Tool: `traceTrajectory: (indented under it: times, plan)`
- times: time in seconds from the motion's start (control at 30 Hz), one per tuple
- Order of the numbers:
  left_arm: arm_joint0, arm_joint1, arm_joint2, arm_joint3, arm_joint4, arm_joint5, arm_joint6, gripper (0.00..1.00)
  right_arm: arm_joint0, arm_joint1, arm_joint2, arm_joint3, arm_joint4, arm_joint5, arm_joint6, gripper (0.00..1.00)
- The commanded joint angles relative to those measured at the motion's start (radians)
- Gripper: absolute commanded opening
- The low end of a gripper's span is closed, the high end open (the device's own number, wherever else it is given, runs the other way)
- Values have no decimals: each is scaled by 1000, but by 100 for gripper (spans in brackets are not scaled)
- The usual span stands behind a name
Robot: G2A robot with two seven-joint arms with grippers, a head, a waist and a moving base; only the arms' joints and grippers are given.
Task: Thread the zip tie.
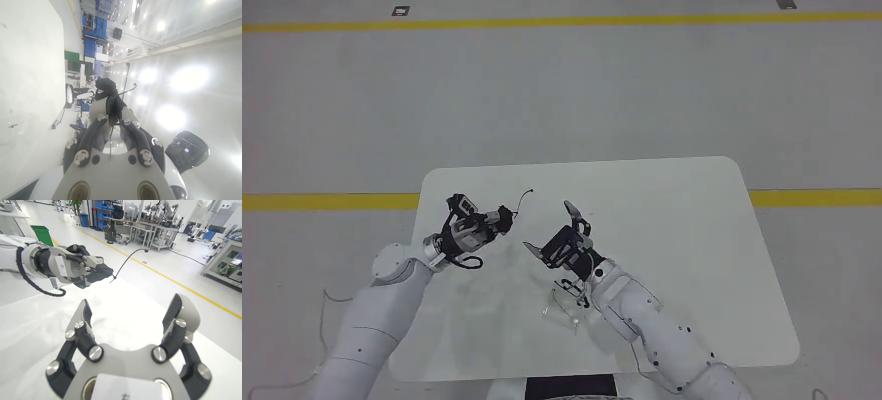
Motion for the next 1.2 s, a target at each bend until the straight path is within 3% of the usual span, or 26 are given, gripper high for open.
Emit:
traceTrajectory:
  times: [0.0,0.13,0.5,0.57,0.83,0.87,1.03,1.17]
  plan:
    - [0,0,0,0,0,0,0,0,0,0,0,0,0,0,0,100]
    - [3,-3,19,-8,-35,66,-2,0,13,3,-4,25,0,4,2,100]
    - [-42,-6,56,75,-140,254,-87,0,135,70,-139,95,0,75,-42,100]
    - [-53,-5,55,82,-122,234,-80,0,142,77,-153,99,0,92,-45,100]
    - [-53,-5,55,82,-122,234,-80,0,142,77,-153,99,0,92,-45,100]
    - [-50,-6,56,78,-123,232,-53,0,142,77,-153,99,0,92,-45,100]
    - [-42,-12,72,77,-233,348,-39,0,169,89,-179,108,0,127,-49,100]
    - [-52,-17,83,96,-306,443,-35,0,196,107,-227,116,0,194,-62,100]
